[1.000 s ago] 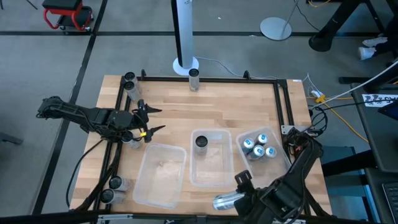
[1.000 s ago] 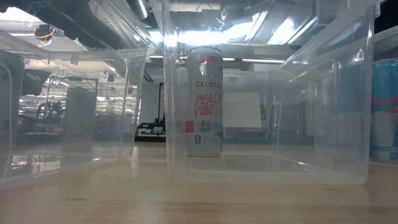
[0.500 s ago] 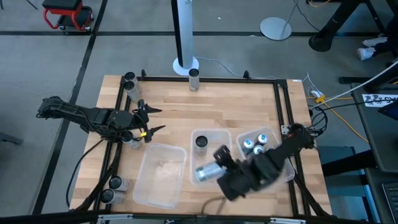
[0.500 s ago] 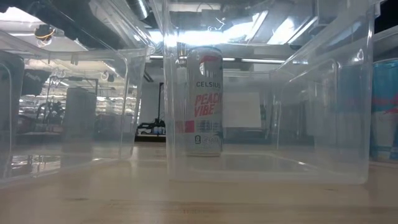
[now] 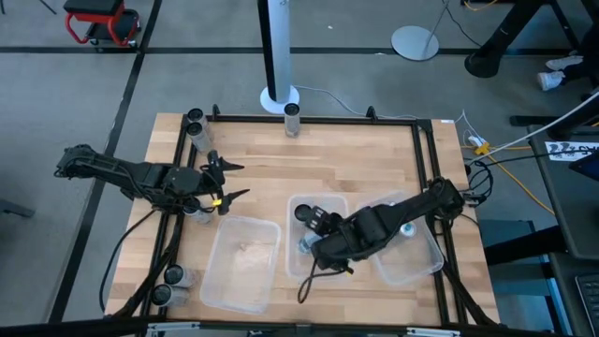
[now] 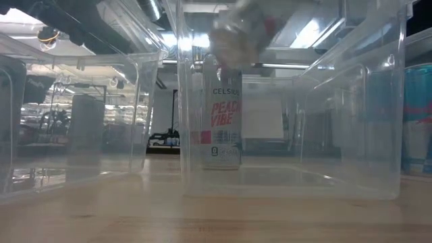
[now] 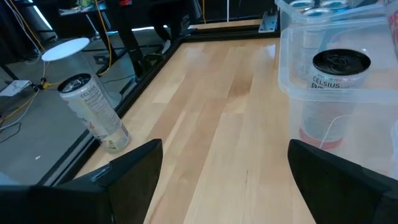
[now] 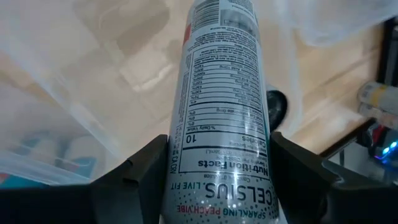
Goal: Sort soda cans
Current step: Put the bottom white-pink soda can into the middle transparent bin
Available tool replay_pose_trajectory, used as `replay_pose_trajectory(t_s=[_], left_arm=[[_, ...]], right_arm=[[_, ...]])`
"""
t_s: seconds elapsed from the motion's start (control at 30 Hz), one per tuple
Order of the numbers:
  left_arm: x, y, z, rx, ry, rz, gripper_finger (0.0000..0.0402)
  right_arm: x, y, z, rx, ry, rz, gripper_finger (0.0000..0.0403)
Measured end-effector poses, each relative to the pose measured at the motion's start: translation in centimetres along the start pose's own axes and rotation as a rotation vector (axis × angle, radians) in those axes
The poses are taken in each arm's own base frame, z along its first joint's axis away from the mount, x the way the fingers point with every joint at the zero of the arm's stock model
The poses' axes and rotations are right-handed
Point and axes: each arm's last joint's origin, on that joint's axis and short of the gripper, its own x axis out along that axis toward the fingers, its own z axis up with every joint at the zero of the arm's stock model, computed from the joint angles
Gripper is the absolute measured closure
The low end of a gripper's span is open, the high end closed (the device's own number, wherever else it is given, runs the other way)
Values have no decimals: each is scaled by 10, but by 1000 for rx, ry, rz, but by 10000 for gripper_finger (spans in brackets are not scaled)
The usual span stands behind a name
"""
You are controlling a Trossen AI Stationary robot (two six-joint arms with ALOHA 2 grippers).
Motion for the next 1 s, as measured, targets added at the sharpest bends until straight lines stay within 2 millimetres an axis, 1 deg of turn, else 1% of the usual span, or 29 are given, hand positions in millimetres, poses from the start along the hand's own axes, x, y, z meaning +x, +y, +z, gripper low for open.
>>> replay_pose_trajectory(t_s=[0.23,0.43,0.53,0.7,0.87,1.0], left_arm=[[3,-2,-1,-20,11,1,68],[8,-5,-2,4,33,2,68],[10,-6,-3,20,45,2,68],[11,-7,-4,25,50,2,68],[11,-7,-4,22,46,2,68],[11,-7,-1,17,26,1,68]], right_arm=[[25,10,2,-126,121,19,177],[39,14,0,-305,242,-8,177],[47,17,-1,-391,283,8,177],[63,25,-3,-485,349,47,177],[79,35,-5,-532,398,93,177],[82,36,-5,-533,407,77,177]])
